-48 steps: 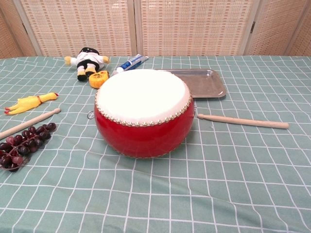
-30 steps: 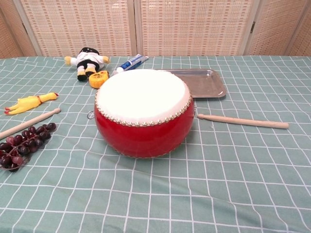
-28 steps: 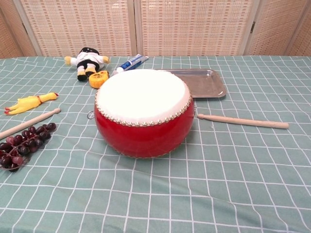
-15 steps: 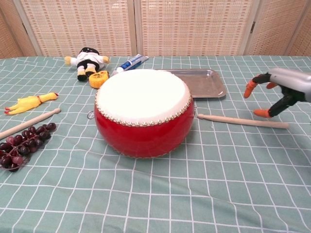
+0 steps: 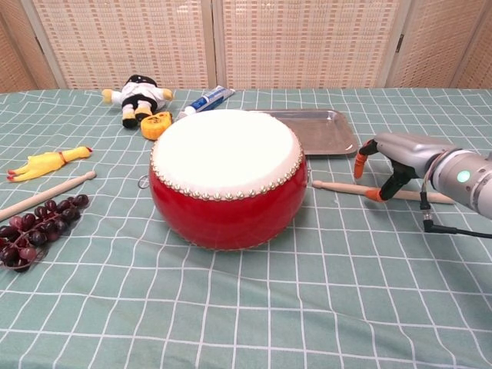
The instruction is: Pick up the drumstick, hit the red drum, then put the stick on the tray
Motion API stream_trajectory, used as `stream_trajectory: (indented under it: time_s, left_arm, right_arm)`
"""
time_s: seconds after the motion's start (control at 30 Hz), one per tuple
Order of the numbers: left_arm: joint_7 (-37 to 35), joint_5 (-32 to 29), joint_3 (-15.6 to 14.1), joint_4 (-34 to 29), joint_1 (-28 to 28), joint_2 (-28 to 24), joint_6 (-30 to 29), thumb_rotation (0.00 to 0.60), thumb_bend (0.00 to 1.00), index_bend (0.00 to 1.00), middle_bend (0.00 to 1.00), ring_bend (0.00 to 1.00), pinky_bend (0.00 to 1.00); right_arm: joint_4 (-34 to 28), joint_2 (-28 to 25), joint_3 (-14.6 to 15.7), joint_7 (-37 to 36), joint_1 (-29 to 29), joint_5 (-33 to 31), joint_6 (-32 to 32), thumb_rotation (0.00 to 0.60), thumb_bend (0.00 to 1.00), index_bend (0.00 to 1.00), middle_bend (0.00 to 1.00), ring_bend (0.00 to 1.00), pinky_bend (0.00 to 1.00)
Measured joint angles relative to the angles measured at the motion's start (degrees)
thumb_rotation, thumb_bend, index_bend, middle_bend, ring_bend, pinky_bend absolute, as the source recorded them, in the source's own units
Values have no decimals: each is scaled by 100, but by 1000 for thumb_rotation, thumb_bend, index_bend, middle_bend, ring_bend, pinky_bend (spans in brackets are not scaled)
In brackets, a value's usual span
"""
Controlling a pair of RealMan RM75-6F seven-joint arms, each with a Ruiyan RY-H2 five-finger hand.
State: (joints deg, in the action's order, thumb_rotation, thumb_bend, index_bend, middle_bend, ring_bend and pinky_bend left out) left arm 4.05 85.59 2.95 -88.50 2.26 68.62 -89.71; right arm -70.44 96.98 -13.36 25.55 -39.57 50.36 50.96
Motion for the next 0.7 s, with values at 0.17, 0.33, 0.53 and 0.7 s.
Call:
stream_trajectory:
  time_s: [0.17,0.33,0.53,0.7]
  left_arm:
    - [-40,-8,6,34,12,6,33,600,276,0,0,25,19]
    - [-72,-15,13,61,22,5,57,600,276,0,0,25,20]
    - [-96,-15,13,94,37,26,91,600,276,0,0,25,19]
    - [-110,-30,8,124,43,48,123,600,277,0,0,25,19]
  right_arm:
    - [264,155,22,30,-57,-50,1,600,336,445,146,12,142]
    - [457,272,47,7,-88,-78,-22,600,336,459,146,16,142]
    - [576,368,55,-26,-113,-86,-52,600,358,501,146,18,142]
    - [569,398,37,-150,-90,-24,12,600,418,588,158,33,142]
